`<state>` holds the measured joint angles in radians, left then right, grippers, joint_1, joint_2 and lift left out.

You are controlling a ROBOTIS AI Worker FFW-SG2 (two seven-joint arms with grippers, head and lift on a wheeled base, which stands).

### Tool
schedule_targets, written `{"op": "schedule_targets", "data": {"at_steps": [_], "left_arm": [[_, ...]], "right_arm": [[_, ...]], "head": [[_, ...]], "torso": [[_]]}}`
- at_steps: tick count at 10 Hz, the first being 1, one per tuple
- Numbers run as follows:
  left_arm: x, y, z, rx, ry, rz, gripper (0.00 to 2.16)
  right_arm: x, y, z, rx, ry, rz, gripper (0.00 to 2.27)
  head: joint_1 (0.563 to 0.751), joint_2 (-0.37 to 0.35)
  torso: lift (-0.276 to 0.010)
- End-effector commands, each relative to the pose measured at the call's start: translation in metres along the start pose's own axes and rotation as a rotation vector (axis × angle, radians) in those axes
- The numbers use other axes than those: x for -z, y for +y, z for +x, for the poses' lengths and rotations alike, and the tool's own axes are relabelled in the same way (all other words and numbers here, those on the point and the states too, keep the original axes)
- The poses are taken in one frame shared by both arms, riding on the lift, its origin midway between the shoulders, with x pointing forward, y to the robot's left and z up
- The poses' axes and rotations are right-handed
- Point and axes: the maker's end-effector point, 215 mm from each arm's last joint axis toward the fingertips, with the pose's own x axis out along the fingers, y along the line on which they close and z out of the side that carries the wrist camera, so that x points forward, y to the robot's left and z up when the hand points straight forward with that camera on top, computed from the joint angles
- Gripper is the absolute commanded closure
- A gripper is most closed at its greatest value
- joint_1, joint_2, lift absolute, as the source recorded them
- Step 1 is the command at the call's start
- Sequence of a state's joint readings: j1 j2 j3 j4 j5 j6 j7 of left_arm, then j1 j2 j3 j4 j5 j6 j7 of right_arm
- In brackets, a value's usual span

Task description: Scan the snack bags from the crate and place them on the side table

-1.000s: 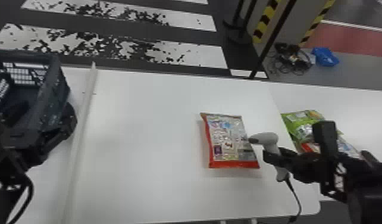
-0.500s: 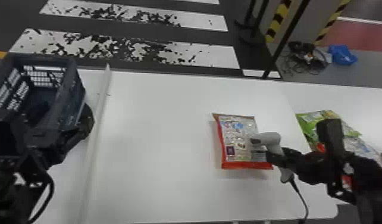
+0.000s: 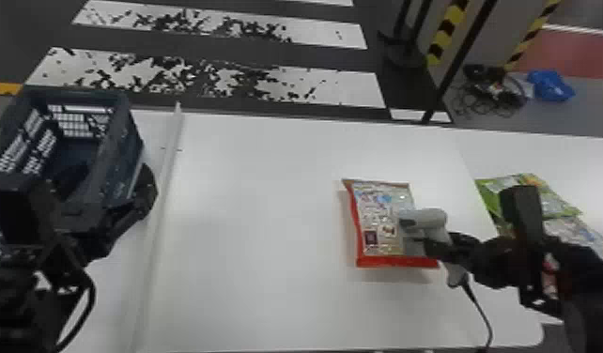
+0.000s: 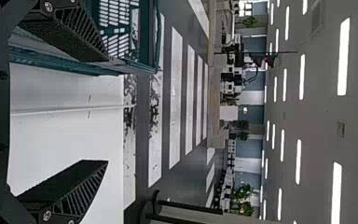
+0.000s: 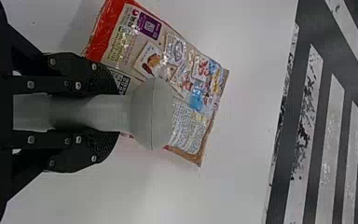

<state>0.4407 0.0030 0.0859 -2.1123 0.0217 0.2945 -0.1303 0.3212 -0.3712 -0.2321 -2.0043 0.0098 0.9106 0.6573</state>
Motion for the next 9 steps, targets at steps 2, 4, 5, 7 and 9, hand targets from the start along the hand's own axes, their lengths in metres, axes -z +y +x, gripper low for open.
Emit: {"op": "schedule_targets", "data": {"at_steps": [2,4,5,7,9], "left_arm": [[0.001,-0.001,0.0,-0.001,0.002,-0.006,0.1],[0.0,-0.001,0.0,-0.001,0.0,-0.007,0.1],[0.001,-0.001,-0.001,-0.001,0.001,-0.007,0.1],[0.001,-0.001,-0.001,-0.001,0.001,-0.007,0.1],[0.001,-0.002,-0.001,0.001,0.001,-0.007,0.1]], "right_arm": [[0.002,-0.005,0.001,0.008,0.004,0.008,2.24],[0.002,-0.015,-0.003,0.025,-0.002,0.024,2.24],[0.005,-0.027,-0.007,0.043,-0.006,0.043,2.24],[0.012,-0.056,-0.008,0.091,-0.009,0.079,2.24],[0.021,-0.079,0.0,0.125,-0.013,0.092,2.24]], "head": [[0.695,-0.134],[0.695,-0.139],[0.695,-0.145],[0.695,-0.167],[0.695,-0.206]], "torso": [[-0.094],[-0.094],[-0.094],[-0.094],[-0.094]]}}
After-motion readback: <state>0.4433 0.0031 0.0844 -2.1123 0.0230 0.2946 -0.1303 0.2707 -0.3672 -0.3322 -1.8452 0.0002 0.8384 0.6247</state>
